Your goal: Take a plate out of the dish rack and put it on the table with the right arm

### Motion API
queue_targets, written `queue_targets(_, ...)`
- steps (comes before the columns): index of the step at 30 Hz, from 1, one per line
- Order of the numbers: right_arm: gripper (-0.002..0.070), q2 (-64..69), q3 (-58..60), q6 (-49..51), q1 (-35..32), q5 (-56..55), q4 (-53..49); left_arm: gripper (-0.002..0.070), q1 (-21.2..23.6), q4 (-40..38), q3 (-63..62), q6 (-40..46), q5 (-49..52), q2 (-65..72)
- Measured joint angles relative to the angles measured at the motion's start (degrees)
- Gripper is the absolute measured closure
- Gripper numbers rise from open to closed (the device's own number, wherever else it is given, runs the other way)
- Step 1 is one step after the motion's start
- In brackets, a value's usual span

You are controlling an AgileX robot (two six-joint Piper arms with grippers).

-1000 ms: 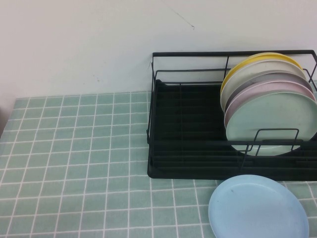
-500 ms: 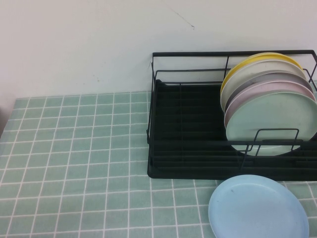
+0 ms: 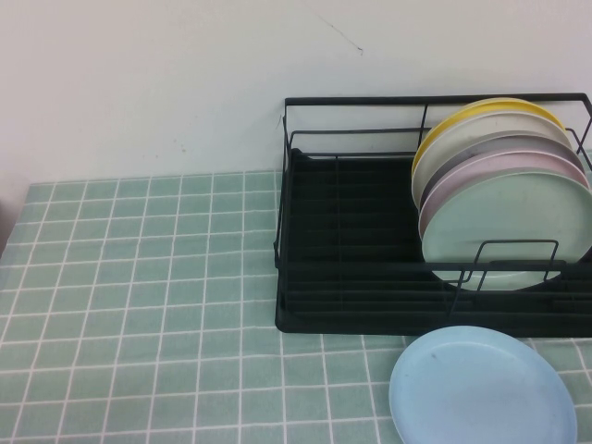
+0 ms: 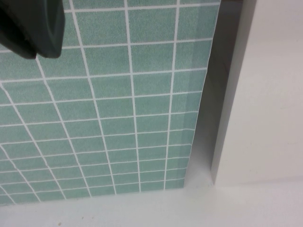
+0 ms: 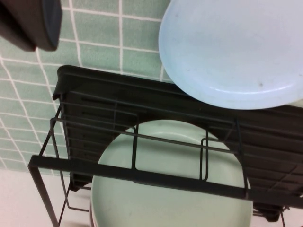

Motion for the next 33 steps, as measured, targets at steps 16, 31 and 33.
queue_targets(16,0.0678,0.0,0.0,0.4,0.0,-7.6,14.1,0.0678,0.0,0.0,0.0,0.0,0.0,0.0)
queue_targets(31,0.0678,3.5,-4.0,0.1,0.1,-4.8,34.4,0.0678,0.0,0.0,0.0,0.0,0.0,0.0)
queue_targets(33,0.0678,9.0,-8.7,-1.6,0.1,-2.5,33.0,0.0678,0.0,0.0,0.0,0.0,0.0,0.0)
